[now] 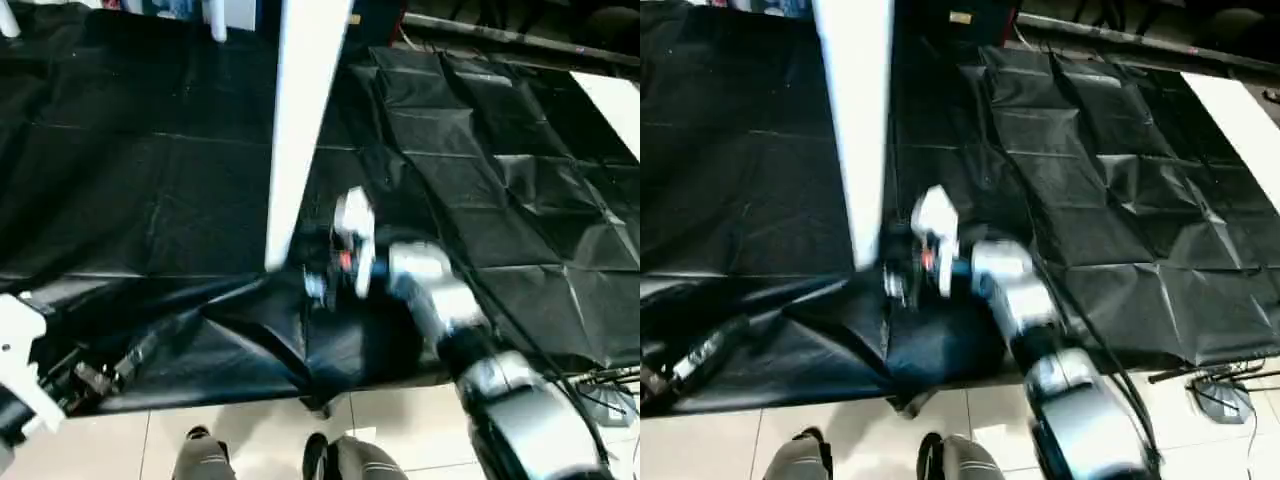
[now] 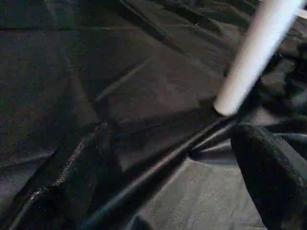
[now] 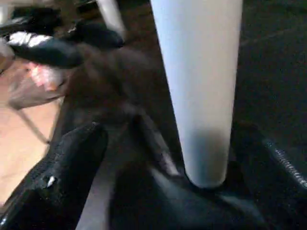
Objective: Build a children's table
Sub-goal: Flip table
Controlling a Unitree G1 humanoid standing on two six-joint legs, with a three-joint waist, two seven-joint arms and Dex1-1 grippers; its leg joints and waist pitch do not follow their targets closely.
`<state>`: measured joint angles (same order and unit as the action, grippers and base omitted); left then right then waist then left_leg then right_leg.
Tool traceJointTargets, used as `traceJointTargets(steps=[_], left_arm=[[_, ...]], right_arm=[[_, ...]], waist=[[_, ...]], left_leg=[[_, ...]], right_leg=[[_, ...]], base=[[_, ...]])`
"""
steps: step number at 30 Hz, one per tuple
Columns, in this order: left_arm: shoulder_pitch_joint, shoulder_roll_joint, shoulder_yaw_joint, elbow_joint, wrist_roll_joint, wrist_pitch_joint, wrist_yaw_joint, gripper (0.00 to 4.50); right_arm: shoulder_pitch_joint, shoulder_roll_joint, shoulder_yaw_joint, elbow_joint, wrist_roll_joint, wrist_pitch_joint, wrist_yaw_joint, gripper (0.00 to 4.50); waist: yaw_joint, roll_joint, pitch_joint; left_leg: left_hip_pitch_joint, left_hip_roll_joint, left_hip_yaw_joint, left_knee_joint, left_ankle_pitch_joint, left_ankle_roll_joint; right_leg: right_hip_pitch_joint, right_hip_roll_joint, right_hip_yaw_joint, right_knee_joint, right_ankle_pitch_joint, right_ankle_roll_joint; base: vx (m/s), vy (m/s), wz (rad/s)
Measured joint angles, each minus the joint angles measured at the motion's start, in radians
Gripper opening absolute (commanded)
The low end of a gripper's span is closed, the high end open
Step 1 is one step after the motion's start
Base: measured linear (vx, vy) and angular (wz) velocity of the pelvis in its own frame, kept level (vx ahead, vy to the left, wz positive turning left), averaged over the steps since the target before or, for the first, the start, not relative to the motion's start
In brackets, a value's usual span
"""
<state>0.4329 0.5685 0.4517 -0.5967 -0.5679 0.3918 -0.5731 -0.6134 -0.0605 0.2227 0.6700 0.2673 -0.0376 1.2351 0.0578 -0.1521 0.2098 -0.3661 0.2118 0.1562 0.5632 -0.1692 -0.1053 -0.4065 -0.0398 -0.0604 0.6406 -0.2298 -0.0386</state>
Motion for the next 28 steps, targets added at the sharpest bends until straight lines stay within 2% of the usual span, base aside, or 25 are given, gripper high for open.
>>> traceJointTargets(steps=[3, 6, 8, 10, 12, 14, 16, 18, 19, 21, 23, 25, 28], left_arm=[[-0.036, -0.010, -0.009, 0.027, 0.039, -0.011, 0.038, 4.50], [-0.086, -0.054, -0.042, 0.056, 0.110, -0.024, 0.116, 4.50], [-0.118, -0.102, -0.066, 0.081, 0.161, -0.039, 0.187, 4.50], [-0.137, -0.162, -0.093, 0.103, 0.204, -0.061, 0.256, 4.50], [-0.141, -0.180, -0.112, 0.115, 0.226, -0.071, 0.286, 4.50], [-0.136, -0.225, -0.132, 0.112, 0.265, -0.104, 0.326, 4.50], [-0.138, -0.236, -0.147, 0.110, 0.291, -0.119, 0.350, 4.50], [-0.143, -0.245, -0.174, 0.109, 0.358, -0.147, 0.394, 4.50], [-0.145, -0.252, -0.186, 0.109, 0.393, -0.158, 0.418, 4.50], [-0.158, -0.271, -0.211, 0.118, 0.459, -0.199, 0.459, 4.50], [-0.172, -0.291, -0.237, 0.136, 0.530, -0.271, 0.500, 4.50], [-0.174, -0.306, -0.260, 0.176, 0.565, -0.325, 0.520, 4.50], [-0.184, -0.316, -0.282, 0.222, 0.595, -0.356, 0.540, 4.50]], right_arm=[[0.024, 0.010, 0.002, -0.004, -0.007, -0.015, -0.024, 4.46], [0.038, 0.023, -0.017, 0.005, -0.054, -0.089, -0.146, 4.46], [0.086, 0.032, -0.043, -0.024, -0.068, -0.127, -0.226, 4.46], [0.199, 0.032, -0.072, -0.133, -0.049, -0.100, -0.269, 4.46], [0.258, 0.027, -0.085, -0.206, -0.026, -0.057, -0.281, 4.46], [0.381, 0.022, -0.102, -0.391, 0.014, 0.011, -0.301, 4.46], [0.416, 0.016, -0.107, -0.469, 0.034, 0.042, -0.317, 4.46], [0.460, 0.015, -0.121, -0.552, 0.031, 0.033, -0.370, 4.46], [0.479, 0.017, -0.133, -0.576, 0.014, 0.011, -0.409, 4.46], [0.504, 0.028, -0.164, -0.591, -0.032, -0.041, -0.494, 4.46], [0.525, 0.046, -0.207, -0.590, -0.090, -0.087, -0.604, 4.46], [0.542, 0.059, -0.238, -0.589, -0.129, -0.089, -0.697, 4.46], [0.545, 0.067, -0.239, -0.586, -0.144, -0.070, -0.743, 4.46]], waist=[[-0.001, -0.001, -0.001], [0.002, -0.002, -0.004], [0.008, -0.003, -0.010], [0.023, -0.005, -0.021], [0.028, -0.007, -0.025], [0.032, -0.007, -0.040], [0.030, -0.008, -0.048], [0.035, -0.006, -0.065], [0.039, -0.006, -0.074], [0.047, -0.006, -0.088], [0.058, -0.010, -0.094], [0.059, -0.004, -0.100], [0.056, 0.002, -0.108]], left_leg=[[0.002, 0.001, 0.000, 0.002, 0.001, -0.001], [0.003, 0.002, 0.001, 0.003, 0.002, -0.002], [0.002, 0.003, 0.002, 0.004, 0.003, -0.001], [0.003, 0.004, 0.003, 0.006, 0.002, 0.001], [0.002, 0.004, 0.003, 0.008, 0.002, 0.001], [0.006, 0.005, 0.002, 0.008, 0.002, 0.001], [0.016, 0.006, 0.001, 0.007, -0.001, -0.005], [0.020, 0.008, 0.000, 0.007, -0.001, -0.006], [0.028, 0.008, 0.000, 0.007, -0.001, -0.007], [0.029, 0.008, -0.001, 0.007, 0.000, -0.007], [0.034, 0.008, -0.001, 0.007, 0.000, -0.007], [0.035, 0.007, -0.003, 0.008, 0.000, -0.007], [0.034, 0.007, -0.005, 0.008, 0.000, -0.007]], right_leg=[[0.001, 0.000, 0.000, 0.002, 0.001, 0.000], [0.002, -0.001, 0.000, 0.005, 0.001, 0.000], [0.003, -0.001, -0.001, 0.006, 0.001, -0.001], [0.004, -0.001, -0.002, 0.005, 0.001, -0.001], [0.004, 0.000, -0.002, 0.006, 0.001, 0.000], [0.009, 0.000, -0.002, 0.005, 0.002, 0.001], [0.017, 0.000, -0.002, 0.005, 0.002, 0.001], [0.024, 0.000, -0.005, 0.004, -0.002, 0.008], [0.027, 0.000, -0.004, 0.005, -0.002, 0.009], [0.028, -0.001, -0.004, 0.004, -0.002, 0.010], [0.033, -0.001, -0.004, 0.004, -0.002, 0.010], [0.039, -0.001, -0.005, -0.002, -0.001, 0.012], [0.040, -0.001, -0.007, -0.008, 0.000, 0.014]], base=[[0.000, 0.000, 0.00], [0.000, 0.000, 0.00], [0.000, 0.000, 0.00], [0.000, 0.000, 0.00], [0.000, 0.000, 0.00], [0.000, 0.000, 0.00], [0.000, 0.000, 0.00], [-0.057, -0.009, 0.00], [0.000, 0.000, 0.00], [0.000, 0.000, 0.00], [0.000, 0.000, 0.00], [0.000, 0.000, 0.00], [0.000, 0.000, 0.00]])
